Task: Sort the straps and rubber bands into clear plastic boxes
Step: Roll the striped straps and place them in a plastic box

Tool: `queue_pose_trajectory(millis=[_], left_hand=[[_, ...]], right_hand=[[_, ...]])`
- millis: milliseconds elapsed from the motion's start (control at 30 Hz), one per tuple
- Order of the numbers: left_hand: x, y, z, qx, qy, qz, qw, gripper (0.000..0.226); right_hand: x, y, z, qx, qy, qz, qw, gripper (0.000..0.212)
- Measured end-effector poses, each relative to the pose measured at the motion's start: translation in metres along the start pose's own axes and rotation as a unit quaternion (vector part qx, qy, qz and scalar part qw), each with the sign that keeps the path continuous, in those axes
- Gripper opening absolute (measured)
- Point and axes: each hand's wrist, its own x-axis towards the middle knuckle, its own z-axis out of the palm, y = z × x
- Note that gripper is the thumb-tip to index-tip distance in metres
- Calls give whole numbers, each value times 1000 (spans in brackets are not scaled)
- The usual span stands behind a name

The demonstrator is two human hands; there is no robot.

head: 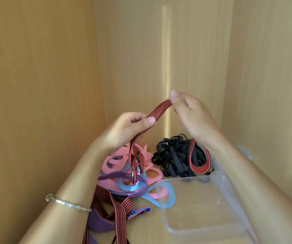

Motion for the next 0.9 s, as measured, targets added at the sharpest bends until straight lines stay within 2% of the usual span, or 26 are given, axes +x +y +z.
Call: queue_pose_trajectory(millis=[67, 167, 200, 267, 367, 500, 567, 733, 900], left_hand=[[0, 2, -5, 104, 23, 20, 994, 32], [4, 1, -9, 223, 102, 32, 969, 30], [6, -1, -10, 264, 133, 42, 954, 29], [9, -6, -10, 321, 171, 54, 930, 27], [9, -7, -3, 331, 199, 53, 921, 34], [8, 8, 17, 195, 195, 26, 961, 25], [5, 15, 24, 120, 172, 8, 978, 20], [5, 20, 29, 56, 194, 49, 978, 22], [7, 31, 38, -128, 207, 10, 970, 18]], right_hand=[[0, 0, -4, -33, -18, -20, 999, 39], [-1, -1, -6, -78, -50, -56, 994, 6], [-1, -1, -5, -107, -59, -67, 990, 4], [-2, -1, -1, -177, -70, -84, 978, 15], [-3, 3, 6, -255, -43, -81, 963, 21], [-5, 3, 11, -258, -30, -45, 965, 7], [-5, 2, 12, -219, -33, -29, 975, 8], [-5, -1, 16, -34, -23, 31, 999, 11], [-4, -8, 23, 62, -62, 41, 995, 26]])
